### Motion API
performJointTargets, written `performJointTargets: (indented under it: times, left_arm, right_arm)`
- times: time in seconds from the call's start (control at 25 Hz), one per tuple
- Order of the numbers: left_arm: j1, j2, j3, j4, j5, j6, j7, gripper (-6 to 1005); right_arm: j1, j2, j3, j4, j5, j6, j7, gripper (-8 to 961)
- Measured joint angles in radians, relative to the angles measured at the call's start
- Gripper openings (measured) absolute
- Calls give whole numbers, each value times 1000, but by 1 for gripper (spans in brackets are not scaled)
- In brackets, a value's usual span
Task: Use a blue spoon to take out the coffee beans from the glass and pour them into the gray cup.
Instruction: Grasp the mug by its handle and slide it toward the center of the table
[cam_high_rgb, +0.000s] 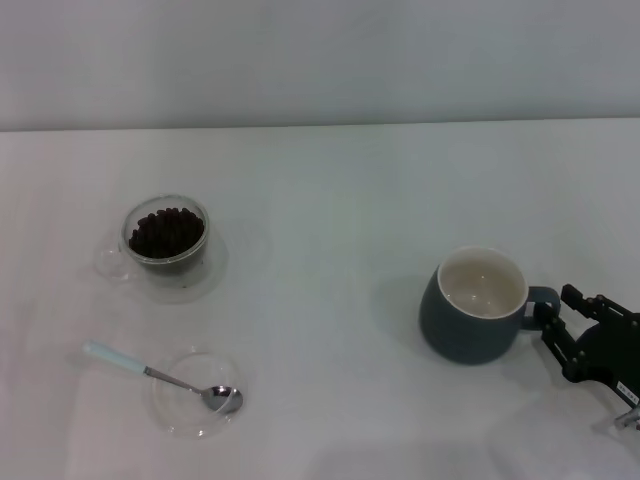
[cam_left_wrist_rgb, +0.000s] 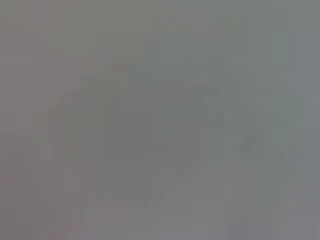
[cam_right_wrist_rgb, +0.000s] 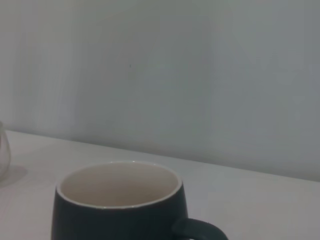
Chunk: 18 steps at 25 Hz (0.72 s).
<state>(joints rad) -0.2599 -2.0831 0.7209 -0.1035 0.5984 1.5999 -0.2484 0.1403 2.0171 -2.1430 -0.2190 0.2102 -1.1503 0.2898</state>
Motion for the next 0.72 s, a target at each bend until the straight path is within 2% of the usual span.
performJointTargets:
  times: [0.4, 0.64, 0.72]
  left_arm:
    - [-3, 0, 0, 1, 0, -8, 0, 893]
    - [-3, 0, 0, 0, 0, -9, 0, 893]
    - [-2, 0, 0, 0, 0, -9, 0, 892]
  right_arm:
    - [6, 0, 0, -19, 4, 48, 1, 371]
    - [5, 0, -4, -32, 5, 47, 1, 376]
    - [5, 0, -3, -39, 5, 49, 2, 247]
